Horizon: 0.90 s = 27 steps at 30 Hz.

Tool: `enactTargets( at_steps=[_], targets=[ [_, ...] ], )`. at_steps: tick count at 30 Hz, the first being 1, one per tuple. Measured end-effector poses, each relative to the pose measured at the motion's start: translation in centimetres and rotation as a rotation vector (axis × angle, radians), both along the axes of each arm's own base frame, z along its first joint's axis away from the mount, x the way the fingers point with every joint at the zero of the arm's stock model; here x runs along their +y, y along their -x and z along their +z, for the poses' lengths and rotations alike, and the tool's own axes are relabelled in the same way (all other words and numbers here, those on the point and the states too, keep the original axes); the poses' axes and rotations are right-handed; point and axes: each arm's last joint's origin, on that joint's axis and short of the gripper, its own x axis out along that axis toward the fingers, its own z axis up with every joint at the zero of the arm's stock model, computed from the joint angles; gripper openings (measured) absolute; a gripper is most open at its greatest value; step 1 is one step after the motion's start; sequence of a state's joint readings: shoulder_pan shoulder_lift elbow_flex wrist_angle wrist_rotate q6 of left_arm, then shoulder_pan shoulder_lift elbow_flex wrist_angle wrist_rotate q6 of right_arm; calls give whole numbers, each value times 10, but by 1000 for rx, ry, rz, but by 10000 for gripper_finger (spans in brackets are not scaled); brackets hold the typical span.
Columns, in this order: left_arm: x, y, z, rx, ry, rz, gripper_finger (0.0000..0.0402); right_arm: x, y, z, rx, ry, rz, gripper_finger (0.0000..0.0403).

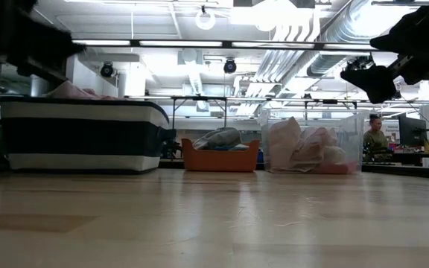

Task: Pick & Place Cloths
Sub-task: Return to Home Position

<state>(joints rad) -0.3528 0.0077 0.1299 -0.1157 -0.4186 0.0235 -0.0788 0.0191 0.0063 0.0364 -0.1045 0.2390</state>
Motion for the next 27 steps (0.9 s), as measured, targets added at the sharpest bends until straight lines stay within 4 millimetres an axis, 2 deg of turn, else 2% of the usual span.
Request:
enactTargets(
  at_steps=[2, 5, 10, 16, 21, 27],
  targets=[
    [0, 3, 7, -1, -22, -49, 191, 0, 0, 0, 0, 0, 0, 394],
    [-1, 4, 4, 63, -46, -92, 191, 0, 0, 0, -1, 0, -1, 394],
    [-3, 4, 6, 32, -79, -160, 191, 0, 0, 0, -1, 0, -1, 394],
    [-9, 4, 7, 0, -92, -353, 191, 0, 0, 0, -2, 0, 0, 394],
    [-11, 5, 7, -15, -92, -411, 191, 0, 0, 0, -2, 0, 0, 394],
    [-16, -4, -15, -71, -42, -469, 191, 0, 0, 0, -3, 0, 0, 394]
  ],
)
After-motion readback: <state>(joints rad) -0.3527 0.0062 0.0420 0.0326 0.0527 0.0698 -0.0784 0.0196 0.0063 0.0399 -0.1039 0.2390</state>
